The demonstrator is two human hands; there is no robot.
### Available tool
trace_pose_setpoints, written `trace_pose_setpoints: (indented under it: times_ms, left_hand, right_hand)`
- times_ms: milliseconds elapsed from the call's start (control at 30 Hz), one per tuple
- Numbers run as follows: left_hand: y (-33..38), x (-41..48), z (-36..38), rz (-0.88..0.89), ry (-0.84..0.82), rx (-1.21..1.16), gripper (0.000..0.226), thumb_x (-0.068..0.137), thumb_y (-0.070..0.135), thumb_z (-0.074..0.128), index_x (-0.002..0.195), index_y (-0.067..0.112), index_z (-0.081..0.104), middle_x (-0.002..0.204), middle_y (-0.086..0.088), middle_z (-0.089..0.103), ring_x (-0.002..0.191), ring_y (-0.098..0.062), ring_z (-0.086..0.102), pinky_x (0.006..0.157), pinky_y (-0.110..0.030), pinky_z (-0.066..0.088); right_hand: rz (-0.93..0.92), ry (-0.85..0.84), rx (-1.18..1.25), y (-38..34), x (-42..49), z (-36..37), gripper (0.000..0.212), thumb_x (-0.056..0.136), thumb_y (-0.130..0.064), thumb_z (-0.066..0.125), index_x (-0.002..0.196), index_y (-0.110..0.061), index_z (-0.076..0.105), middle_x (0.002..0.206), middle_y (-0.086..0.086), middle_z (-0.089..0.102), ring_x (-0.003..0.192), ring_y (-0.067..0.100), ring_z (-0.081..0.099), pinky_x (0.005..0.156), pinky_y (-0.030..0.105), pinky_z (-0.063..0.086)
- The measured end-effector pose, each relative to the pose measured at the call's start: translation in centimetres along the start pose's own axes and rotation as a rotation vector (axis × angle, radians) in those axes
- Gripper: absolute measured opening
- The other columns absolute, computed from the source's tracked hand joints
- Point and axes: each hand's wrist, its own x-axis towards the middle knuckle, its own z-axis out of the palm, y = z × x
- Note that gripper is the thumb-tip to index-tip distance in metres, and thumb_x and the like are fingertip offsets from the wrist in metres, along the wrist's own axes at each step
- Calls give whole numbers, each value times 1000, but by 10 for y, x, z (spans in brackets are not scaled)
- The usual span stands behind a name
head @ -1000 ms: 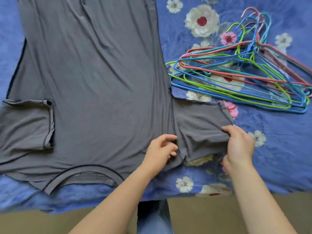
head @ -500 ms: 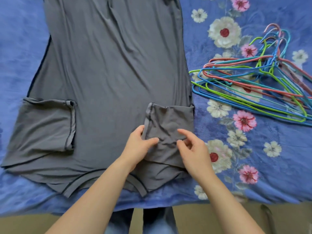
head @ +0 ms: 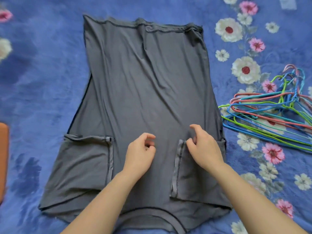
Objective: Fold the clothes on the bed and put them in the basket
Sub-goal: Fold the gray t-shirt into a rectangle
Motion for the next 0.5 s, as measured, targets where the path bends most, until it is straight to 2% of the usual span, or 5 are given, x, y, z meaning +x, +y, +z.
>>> trace_pose_setpoints:
  times_ms: [167, 233, 333, 433, 500]
  left_hand:
    - [29, 93, -82, 136, 248, 143, 26, 81, 1, 55, 99, 18, 65, 92, 2, 62, 72, -16, 56, 72, -24, 38]
    - [39, 130, -108, 131, 337, 159, 26, 82, 2, 55, 103, 15, 65, 98, -3, 60, 75, -17, 54, 73, -23, 36]
    - [51, 184, -138, 96, 479, 135, 28, 85, 5, 55, 112, 10, 63, 105, -11, 62, 90, -25, 57, 86, -29, 40]
    - [64, 245, -163, 15, 578, -22, 33, 88, 12, 56, 120, 9, 56, 97, -7, 62, 100, -27, 60, 94, -36, 45]
    - [70, 279, -178, -15, 642, -162, 41, 85, 22, 58, 124, 12, 50, 95, -6, 64, 93, -28, 65, 93, -44, 50]
  right_hand:
    - [71, 44, 99, -37, 76, -24, 46, 87, -14, 53, 132, -17, 49, 78, 0, 59, 91, 31, 57, 83, 41, 47]
    - [72, 20, 82, -48, 104, -36, 48, 89, -16, 50, 136, -18, 45, 82, -2, 58, 93, 29, 57, 85, 42, 48]
    - [53, 34, 80, -58, 154, -54, 49, 92, -17, 48, 140, -18, 41, 85, -2, 57, 93, 25, 55, 82, 38, 46]
    - [71, 131, 145, -67, 217, -71, 48, 95, -18, 48, 142, -15, 42, 89, 0, 56, 97, 25, 53, 81, 32, 39]
    - [98, 243, 247, -72, 259, -78, 49, 93, -23, 49, 141, -14, 43, 94, 6, 60, 100, 29, 56, 89, 35, 43]
